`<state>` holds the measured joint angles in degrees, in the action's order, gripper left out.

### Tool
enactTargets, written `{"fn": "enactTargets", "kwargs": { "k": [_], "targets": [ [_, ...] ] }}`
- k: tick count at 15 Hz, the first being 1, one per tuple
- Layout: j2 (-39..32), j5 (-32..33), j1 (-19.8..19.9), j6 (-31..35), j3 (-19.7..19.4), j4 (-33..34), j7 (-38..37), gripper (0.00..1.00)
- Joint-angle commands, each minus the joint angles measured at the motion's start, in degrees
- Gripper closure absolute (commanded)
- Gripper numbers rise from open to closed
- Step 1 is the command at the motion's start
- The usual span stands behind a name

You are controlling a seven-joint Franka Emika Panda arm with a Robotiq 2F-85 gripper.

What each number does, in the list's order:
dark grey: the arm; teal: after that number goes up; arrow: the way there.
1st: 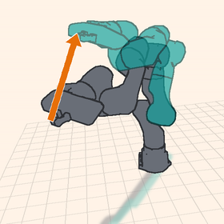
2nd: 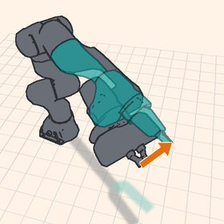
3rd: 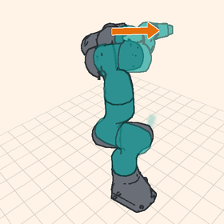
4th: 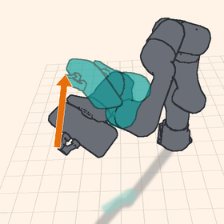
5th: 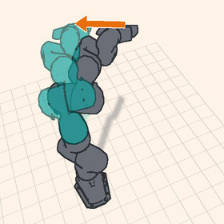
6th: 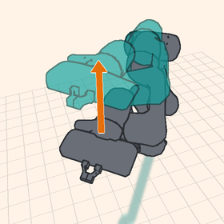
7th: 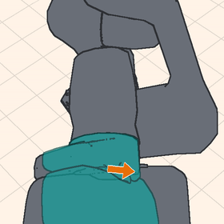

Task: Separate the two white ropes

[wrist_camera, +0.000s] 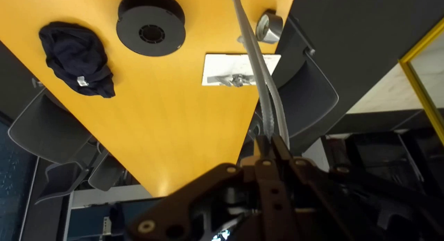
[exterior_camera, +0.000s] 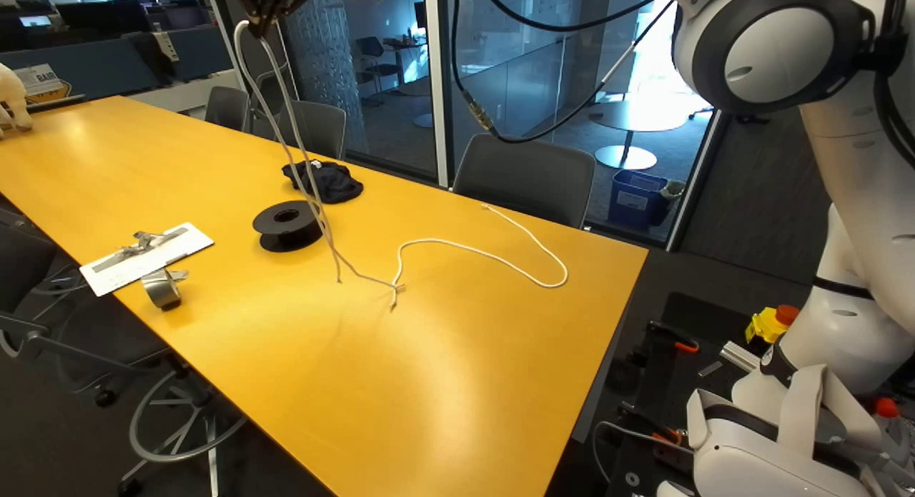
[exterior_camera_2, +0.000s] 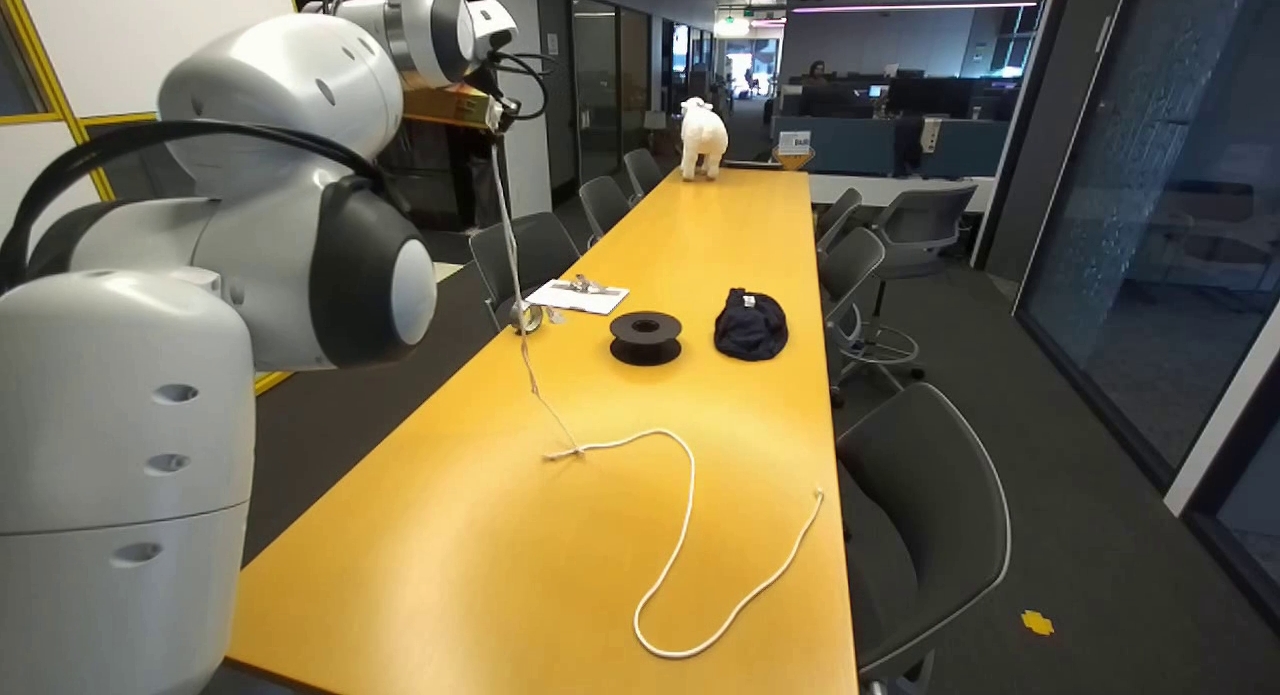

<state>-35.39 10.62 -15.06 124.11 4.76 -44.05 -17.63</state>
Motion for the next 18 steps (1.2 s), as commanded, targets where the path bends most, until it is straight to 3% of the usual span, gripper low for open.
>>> {"fn": "enactTargets", "kwargs": {
  "k": [1, 5, 9, 18],
  "targets": [
    [-2.44, 0.86, -1.64, 4.36, -0.81, 6.23, -4.77, 0.99],
    [-3.17, 2.01, -2.19, 7.23, -1.88, 7.79, -6.95, 0.99],
    [-4.94, 0.94, -0.76, 6.77, -2.35, 7.58, -4.51, 0.99],
    [-6.73, -1.36, 3.41, 0.72, 1.27, 1.14, 10.95, 0.99]
  ]
}}
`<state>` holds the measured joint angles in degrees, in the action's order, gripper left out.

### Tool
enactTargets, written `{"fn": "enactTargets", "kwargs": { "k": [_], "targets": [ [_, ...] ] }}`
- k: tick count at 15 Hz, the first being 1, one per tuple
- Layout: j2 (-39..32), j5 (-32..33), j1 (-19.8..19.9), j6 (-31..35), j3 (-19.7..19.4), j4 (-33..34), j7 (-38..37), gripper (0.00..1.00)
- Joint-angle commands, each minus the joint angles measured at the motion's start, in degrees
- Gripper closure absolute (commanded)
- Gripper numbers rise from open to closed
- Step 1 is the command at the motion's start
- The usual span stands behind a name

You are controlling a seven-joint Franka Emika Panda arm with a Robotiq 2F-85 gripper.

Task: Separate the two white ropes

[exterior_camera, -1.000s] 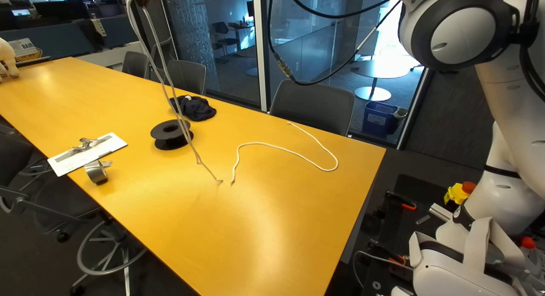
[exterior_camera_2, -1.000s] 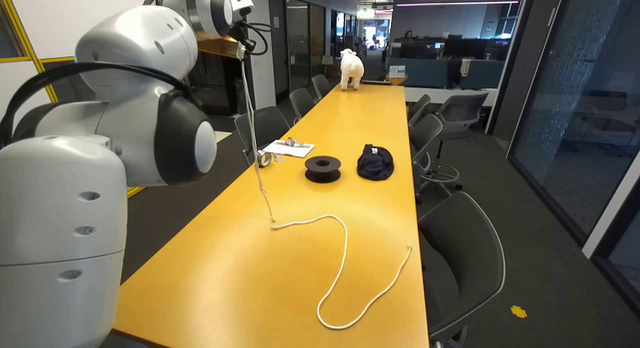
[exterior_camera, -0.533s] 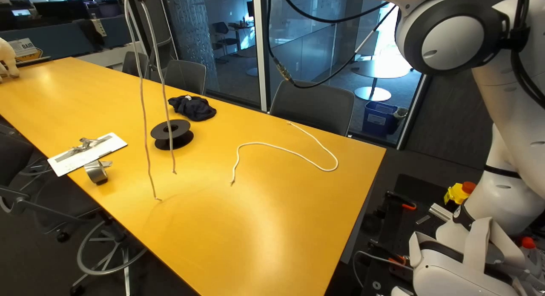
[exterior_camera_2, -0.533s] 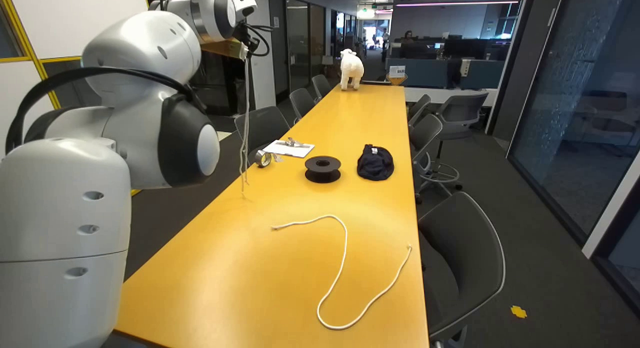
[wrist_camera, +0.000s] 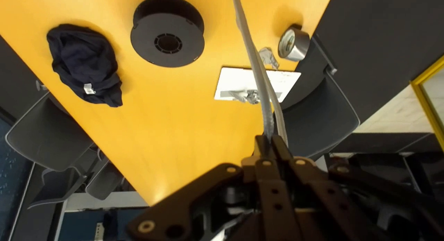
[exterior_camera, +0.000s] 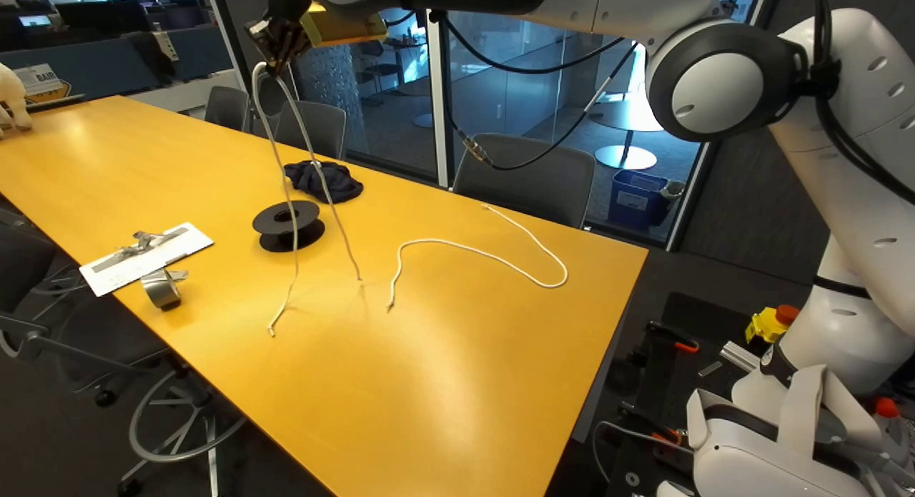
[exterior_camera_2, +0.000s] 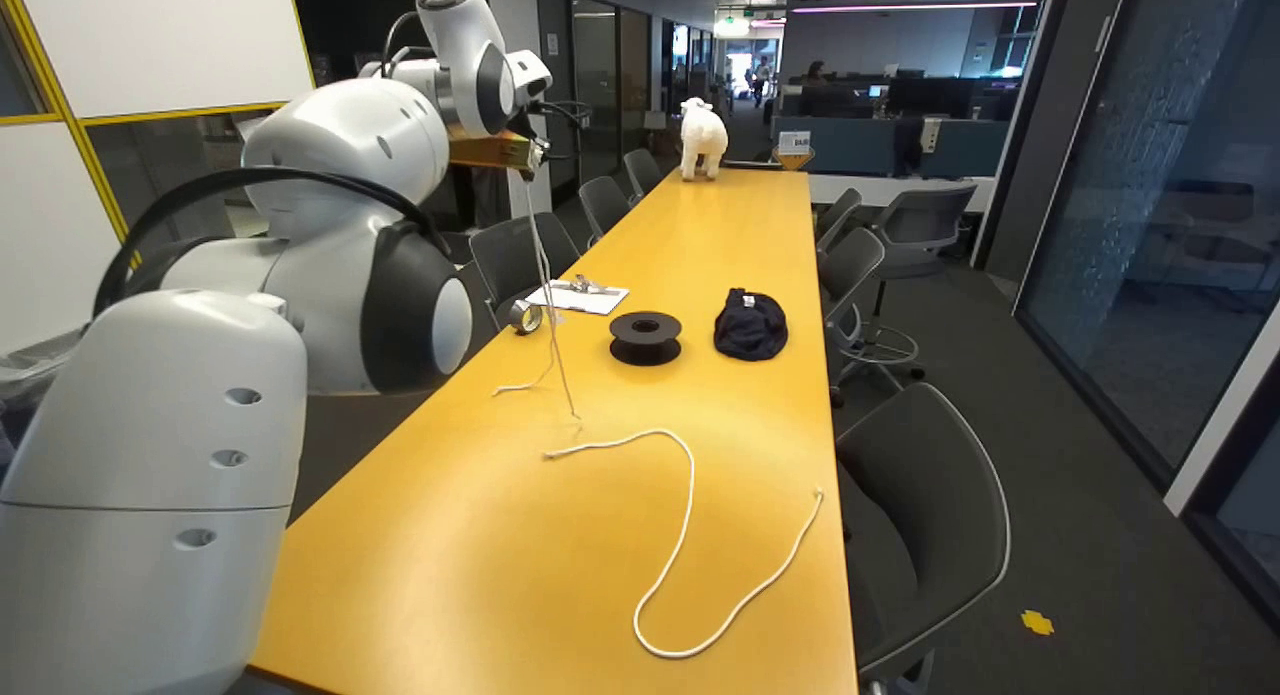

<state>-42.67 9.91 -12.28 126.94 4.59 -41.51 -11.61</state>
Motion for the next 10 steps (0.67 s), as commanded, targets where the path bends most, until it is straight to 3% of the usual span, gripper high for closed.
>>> {"fn": "enactTargets", "kwargs": {
  "k": [1, 5, 10],
  "targets": [
    [0.78, -0.28, 0.57, -2.76, 1.38, -2.40, 5.93, 0.99],
    [0.85, 0.91, 0.66, -3.41, 0.30, -4.28, 8.69, 0.99],
    [-0.26, 0.11, 4.38, -3.93, -0.67, -3.51, 10.46, 0.99]
  ]
}}
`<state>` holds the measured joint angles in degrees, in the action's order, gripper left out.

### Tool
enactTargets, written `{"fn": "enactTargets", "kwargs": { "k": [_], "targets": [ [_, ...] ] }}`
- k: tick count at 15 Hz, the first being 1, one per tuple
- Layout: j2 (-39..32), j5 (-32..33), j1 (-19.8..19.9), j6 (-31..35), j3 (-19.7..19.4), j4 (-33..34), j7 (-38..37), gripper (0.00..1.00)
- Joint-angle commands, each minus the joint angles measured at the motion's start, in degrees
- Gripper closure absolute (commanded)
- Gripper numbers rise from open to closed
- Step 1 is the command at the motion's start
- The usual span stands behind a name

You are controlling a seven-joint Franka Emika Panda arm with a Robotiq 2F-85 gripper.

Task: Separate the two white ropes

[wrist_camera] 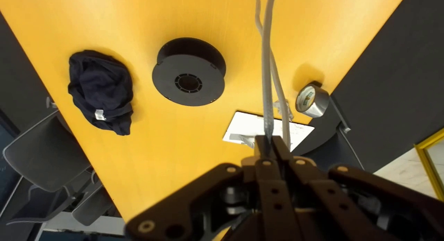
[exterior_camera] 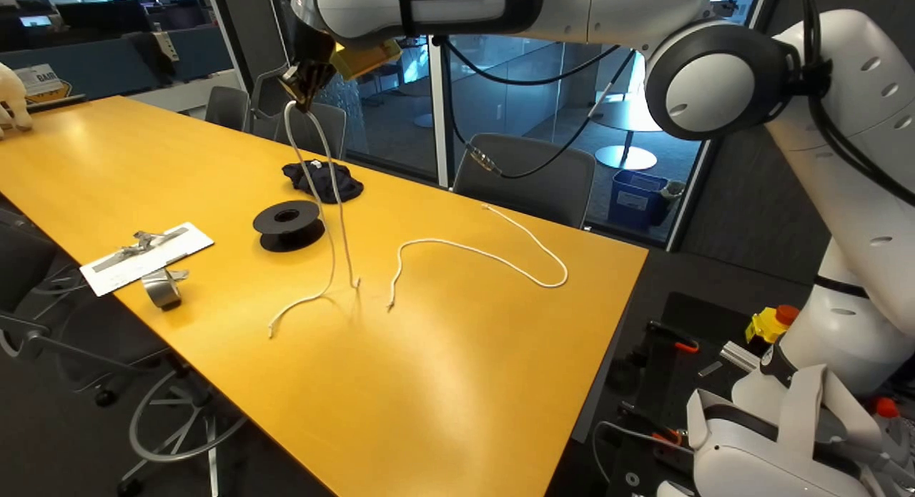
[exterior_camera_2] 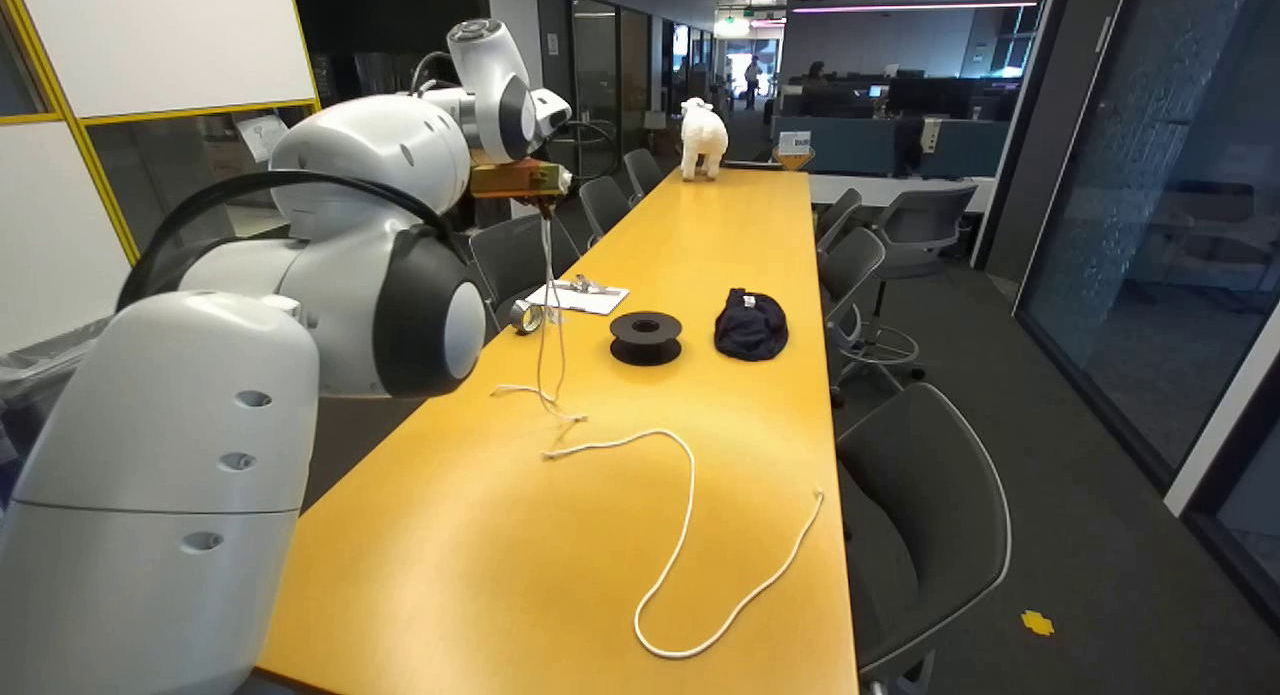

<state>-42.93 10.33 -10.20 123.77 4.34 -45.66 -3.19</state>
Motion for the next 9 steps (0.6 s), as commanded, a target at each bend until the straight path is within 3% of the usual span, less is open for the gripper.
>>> {"fn": "enactTargets", "kwargs": {
  "k": [1, 9],
  "targets": [
    [-0.44, -0.10, 3.16, -0.73, -0.80, 0.88, 2.14, 0.99],
    [-7.01, -0.06, 10.51, -0.21, -2.78, 6.12, 1.38, 0.99]
  ]
}}
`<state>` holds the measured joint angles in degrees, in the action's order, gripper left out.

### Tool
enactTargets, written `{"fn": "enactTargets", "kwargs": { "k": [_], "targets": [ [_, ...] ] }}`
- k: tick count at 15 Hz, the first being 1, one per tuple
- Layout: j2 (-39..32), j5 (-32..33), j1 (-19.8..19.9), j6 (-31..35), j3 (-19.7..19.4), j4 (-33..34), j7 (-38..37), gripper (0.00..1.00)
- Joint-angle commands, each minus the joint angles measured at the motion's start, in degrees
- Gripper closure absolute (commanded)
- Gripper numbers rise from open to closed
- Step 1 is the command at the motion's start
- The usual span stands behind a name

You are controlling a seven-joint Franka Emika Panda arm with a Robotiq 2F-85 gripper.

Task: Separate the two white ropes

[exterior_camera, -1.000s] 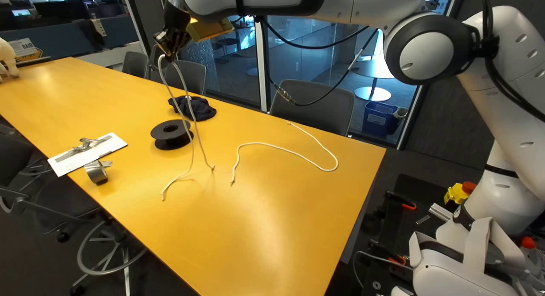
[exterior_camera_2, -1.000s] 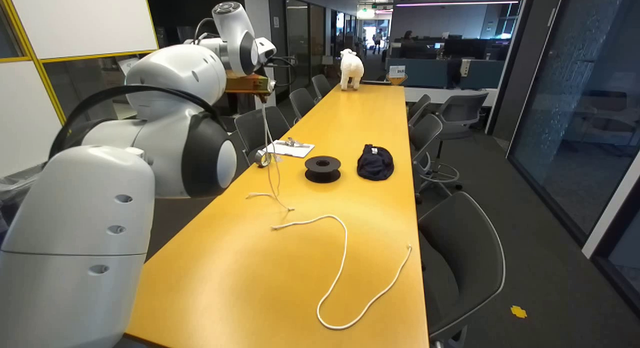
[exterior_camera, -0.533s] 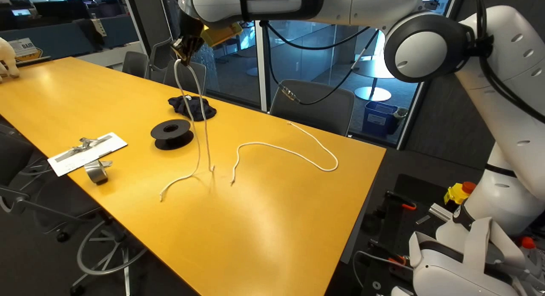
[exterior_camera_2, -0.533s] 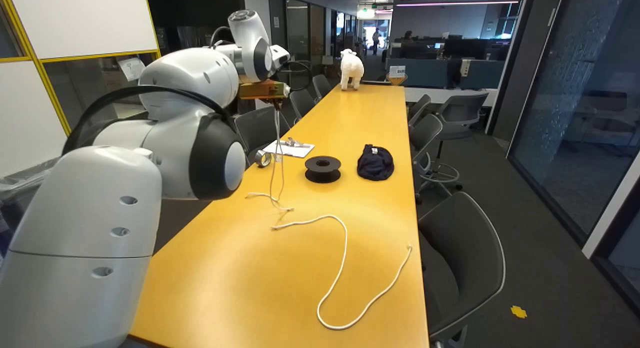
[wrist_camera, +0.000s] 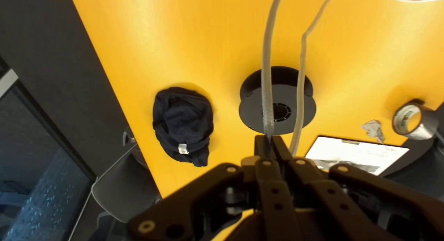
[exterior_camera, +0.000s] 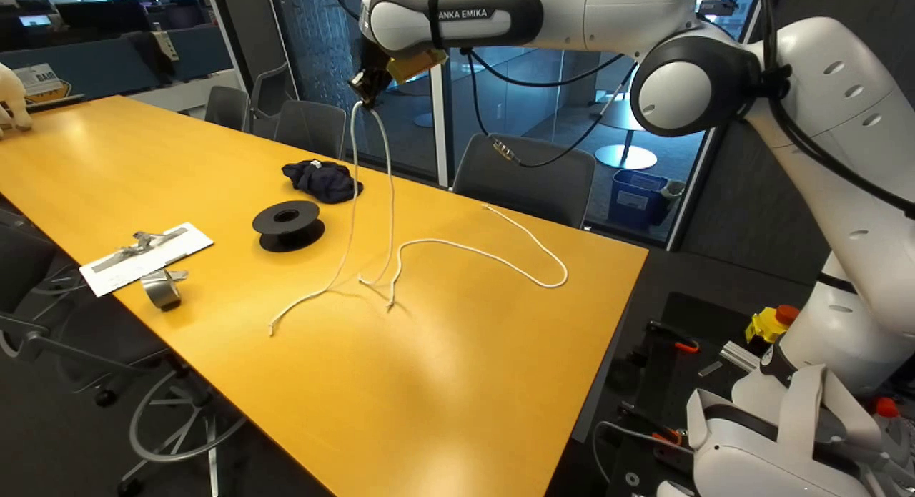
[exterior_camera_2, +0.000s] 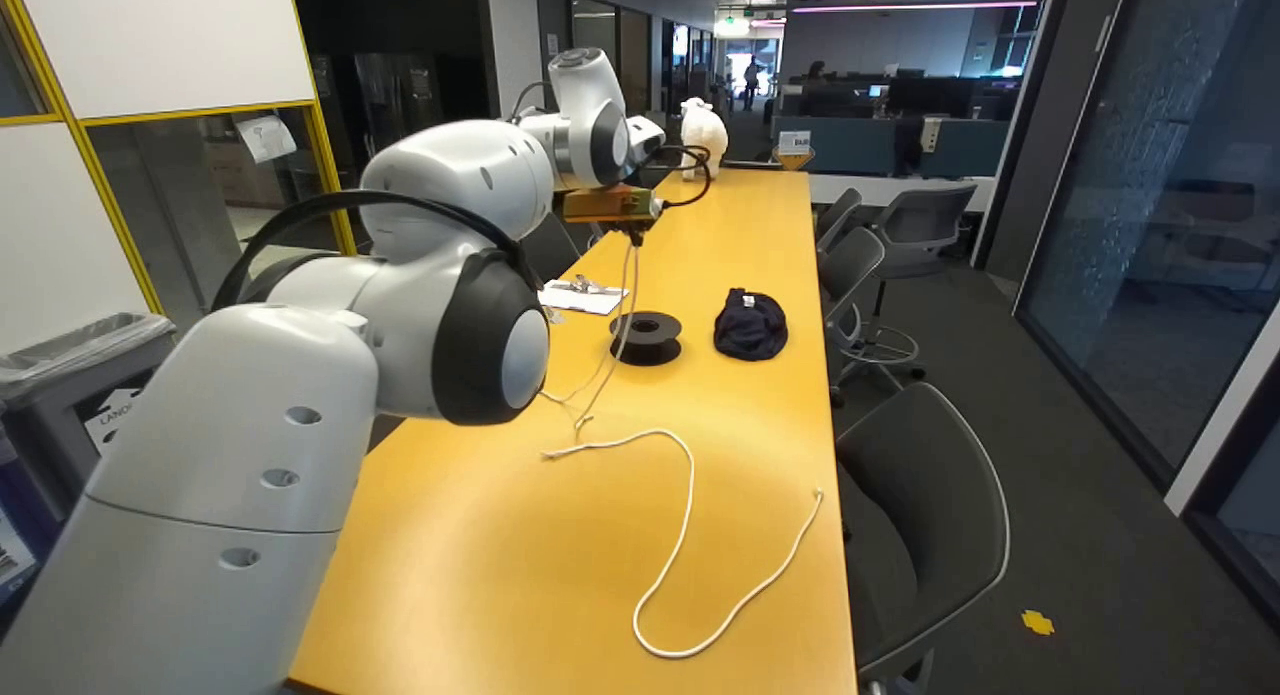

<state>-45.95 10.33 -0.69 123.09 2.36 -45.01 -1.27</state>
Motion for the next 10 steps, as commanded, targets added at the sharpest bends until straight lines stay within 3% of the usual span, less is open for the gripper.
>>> {"fn": "enactTargets", "kwargs": {
  "k": [1, 10],
  "targets": [
    [-5.19, -0.23, 1.54, 0.78, -1.02, 6.66, -1.41, 0.99],
    [-12.79, -1.11, 4.71, 4.84, -1.68, 16.21, -13.58, 0.99]
  ]
}}
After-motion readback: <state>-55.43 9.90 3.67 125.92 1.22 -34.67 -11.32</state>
